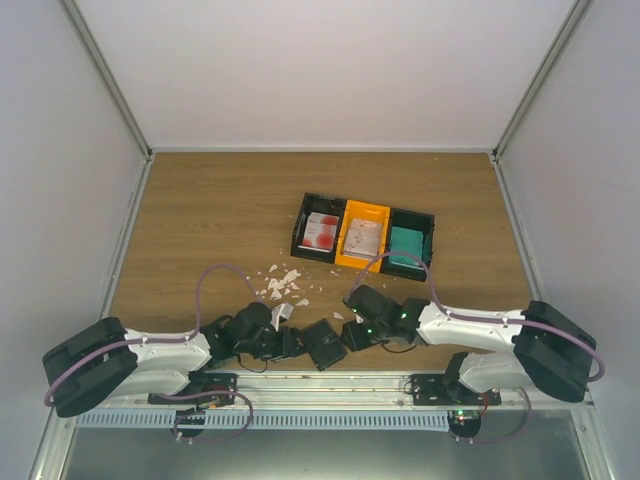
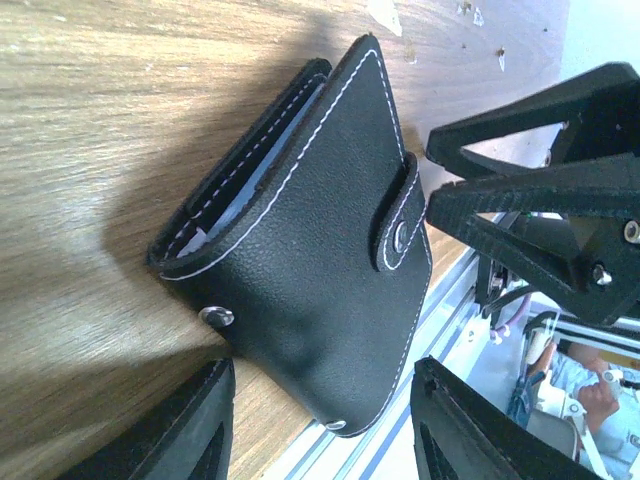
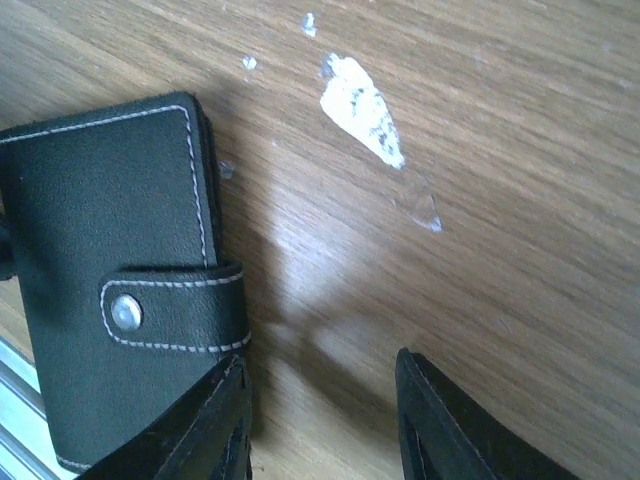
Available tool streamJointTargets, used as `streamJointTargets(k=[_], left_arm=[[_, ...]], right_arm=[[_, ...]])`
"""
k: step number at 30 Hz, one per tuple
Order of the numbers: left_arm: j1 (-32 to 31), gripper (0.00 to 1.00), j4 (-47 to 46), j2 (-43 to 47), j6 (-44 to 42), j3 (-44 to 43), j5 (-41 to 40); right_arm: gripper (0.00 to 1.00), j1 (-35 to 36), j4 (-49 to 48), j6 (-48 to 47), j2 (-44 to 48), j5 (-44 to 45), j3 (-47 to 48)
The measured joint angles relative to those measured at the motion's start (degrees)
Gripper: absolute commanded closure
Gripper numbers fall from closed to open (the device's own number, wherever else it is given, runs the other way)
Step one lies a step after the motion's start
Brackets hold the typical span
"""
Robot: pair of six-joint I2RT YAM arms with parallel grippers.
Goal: Put the credit cards into the card holder
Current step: Adjust the card holder at the center of the board, then open the card holder at the center of the board.
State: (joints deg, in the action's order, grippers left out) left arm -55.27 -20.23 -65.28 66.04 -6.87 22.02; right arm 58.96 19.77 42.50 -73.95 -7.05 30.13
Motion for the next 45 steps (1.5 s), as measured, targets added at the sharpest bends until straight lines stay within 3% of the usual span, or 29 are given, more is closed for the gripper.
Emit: streamJointTargets(k=[3, 8, 15, 22, 35, 39, 45], left_arm=[[-0.02, 0.49, -0.15, 0.44, 0.68, 0.33, -0.31], [-0.09, 0.49, -0.17, 0.5, 1.11, 0.37, -0.59], [-0.09, 0.49, -2.25, -1.05, 1.46, 0.37, -0.46], [-0.09, 0.48, -3.85, -2.27, 1.49, 0.37, -0.22], [-0.09, 0.48, -9.16, -6.25, 1.4, 0.33, 1.07], [-0.09, 0.54, -11.39, -8.07, 1.18, 0.22, 1.73], [-0.09, 0.78, -12.74, -10.23, 0.11, 0.22, 2.12]], right_arm=[[0.51, 0.17, 0.33, 1.18, 2.56, -0.09, -1.38], [0.54, 0.2, -0.42, 2.38, 6.08, -1.64, -3.21], [0.72, 0.24, -6.95, 3.72, 3.41, -6.84, -5.44], [0.83, 0.24, -11.08, 4.17, -1.51, -7.89, -4.02], [0.9, 0.22, -12.96, 4.85, -5.07, -9.25, -2.36], [0.91, 0.22, -13.03, 5.18, -4.85, -9.35, -2.36], [0.91, 0.17, -13.38, 6.45, -4.76, -9.29, -2.36]])
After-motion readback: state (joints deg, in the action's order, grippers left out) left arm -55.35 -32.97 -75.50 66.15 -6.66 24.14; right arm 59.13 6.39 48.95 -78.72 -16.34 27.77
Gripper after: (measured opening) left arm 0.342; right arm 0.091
